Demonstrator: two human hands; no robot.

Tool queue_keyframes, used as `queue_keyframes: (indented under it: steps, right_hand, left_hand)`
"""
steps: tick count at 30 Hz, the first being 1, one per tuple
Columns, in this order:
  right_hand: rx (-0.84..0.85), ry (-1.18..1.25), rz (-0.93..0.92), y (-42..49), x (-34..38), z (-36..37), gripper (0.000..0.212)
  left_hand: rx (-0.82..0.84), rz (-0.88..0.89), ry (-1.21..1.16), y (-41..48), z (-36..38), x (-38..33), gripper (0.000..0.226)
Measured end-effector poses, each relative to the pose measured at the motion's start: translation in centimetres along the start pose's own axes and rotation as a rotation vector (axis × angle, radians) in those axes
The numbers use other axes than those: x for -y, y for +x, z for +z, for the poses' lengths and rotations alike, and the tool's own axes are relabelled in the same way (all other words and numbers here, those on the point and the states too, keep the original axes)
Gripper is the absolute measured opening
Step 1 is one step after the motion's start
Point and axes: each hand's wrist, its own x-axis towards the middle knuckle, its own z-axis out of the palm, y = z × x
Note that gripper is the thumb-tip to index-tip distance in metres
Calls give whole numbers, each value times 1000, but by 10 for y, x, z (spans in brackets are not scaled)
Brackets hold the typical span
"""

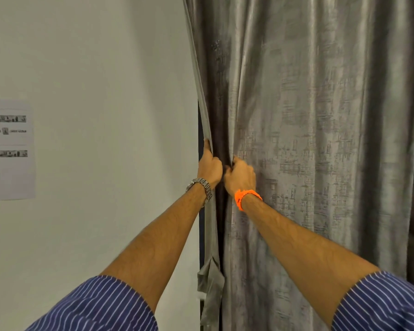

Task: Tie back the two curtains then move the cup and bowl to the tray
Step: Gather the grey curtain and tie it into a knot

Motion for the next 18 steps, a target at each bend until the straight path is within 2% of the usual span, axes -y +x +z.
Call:
queue_keyframes:
  steps: [7,11,12,14,15,18]
  right_hand:
    - [81,83,-75,-1,2,-5,25]
    - [98,138,-93,-5,5,-3,26]
    - [94,141,-100,-7,6,-4,22]
    - [102,124,-106,-7,8,-6,12]
    - [110,101,-106,-8,9,-8,9]
    - [139,62,-105,-10,9,-13,10]
  left_hand:
    - [53,-54,-189,9,8,3,56]
    - [184,-118,-342,6,10,-8,39]
    - [214,-136,-338,5,11,-10,51]
    - [235,-165,-235,3,9,-14,93]
    - [231,-163,-159,1,8,-18,104]
    - [152,-126,35,4,9,-22,102]
